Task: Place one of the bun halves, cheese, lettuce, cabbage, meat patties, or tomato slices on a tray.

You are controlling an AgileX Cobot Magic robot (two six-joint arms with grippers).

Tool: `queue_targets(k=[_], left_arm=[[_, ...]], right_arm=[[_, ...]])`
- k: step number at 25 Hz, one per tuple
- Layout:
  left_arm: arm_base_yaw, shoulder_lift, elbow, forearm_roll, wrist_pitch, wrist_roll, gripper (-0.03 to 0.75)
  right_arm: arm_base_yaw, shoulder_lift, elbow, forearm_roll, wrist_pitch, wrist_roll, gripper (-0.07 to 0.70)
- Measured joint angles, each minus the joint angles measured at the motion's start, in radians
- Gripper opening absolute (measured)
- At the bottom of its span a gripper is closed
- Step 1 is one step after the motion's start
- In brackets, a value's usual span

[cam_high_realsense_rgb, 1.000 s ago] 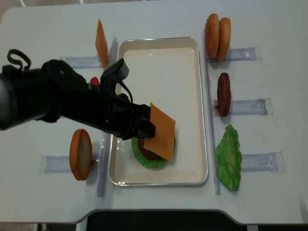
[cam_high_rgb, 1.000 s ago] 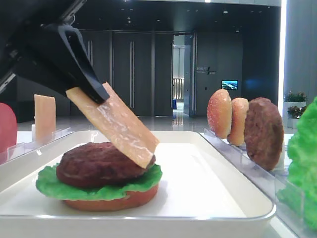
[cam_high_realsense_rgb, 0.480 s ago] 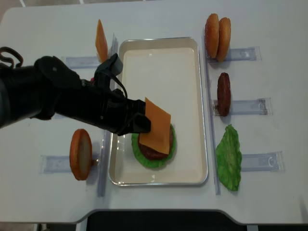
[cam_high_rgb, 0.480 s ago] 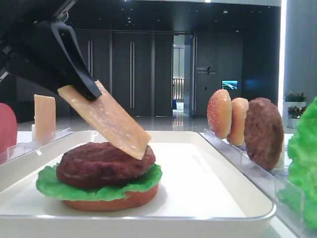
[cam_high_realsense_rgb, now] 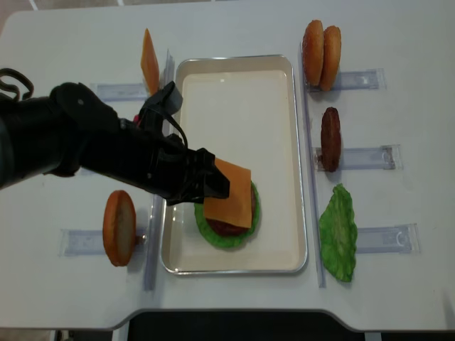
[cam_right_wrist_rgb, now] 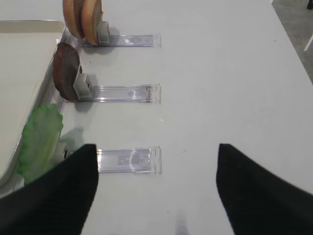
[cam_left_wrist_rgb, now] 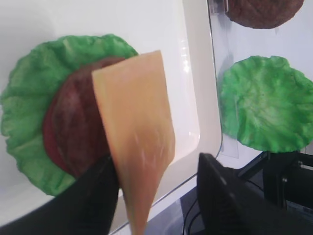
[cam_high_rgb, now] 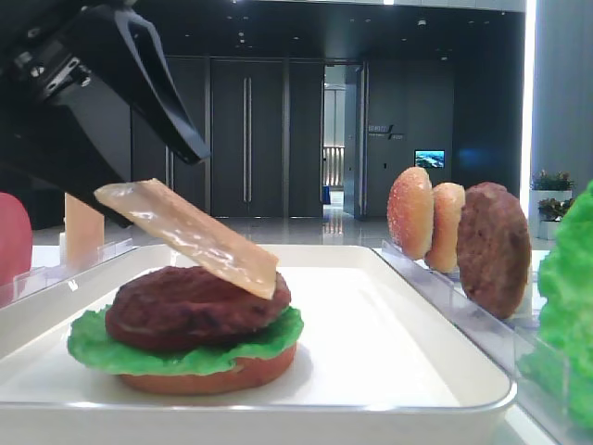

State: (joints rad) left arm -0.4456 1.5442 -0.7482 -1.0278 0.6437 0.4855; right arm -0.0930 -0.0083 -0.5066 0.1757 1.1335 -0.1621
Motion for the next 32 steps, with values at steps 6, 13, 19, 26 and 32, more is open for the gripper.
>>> queue_targets(k=[6, 13, 19, 26, 32], left_arm=[[0.0, -0.011, 0.0, 0.055, 0.017, -0.055, 0.477], [0.017, -0.052, 0.0, 0.173, 0.023, -0.163, 0.568], [0.029, -0.089, -0.003, 0.326, 0.055, -0.287, 0.576], [0.029, -0.105, -0.145, 0.584, 0.26, -0.468, 0.576], [0.029, -0.105, -0.305, 0.808, 0.52, -0.603, 0.576]], right_arm=[[0.0, 0.0, 0.0, 0.0, 0.0, 0.0, 0.486], [0.0, 0.0, 0.0, 0.0, 0.0, 0.0, 0.486], [0.0, 0.0, 0.0, 0.0, 0.0, 0.0, 0.486], [0.0, 0.0, 0.0, 0.0, 0.0, 0.0, 0.482], [0.0, 0.0, 0.0, 0.0, 0.0, 0.0, 0.479]])
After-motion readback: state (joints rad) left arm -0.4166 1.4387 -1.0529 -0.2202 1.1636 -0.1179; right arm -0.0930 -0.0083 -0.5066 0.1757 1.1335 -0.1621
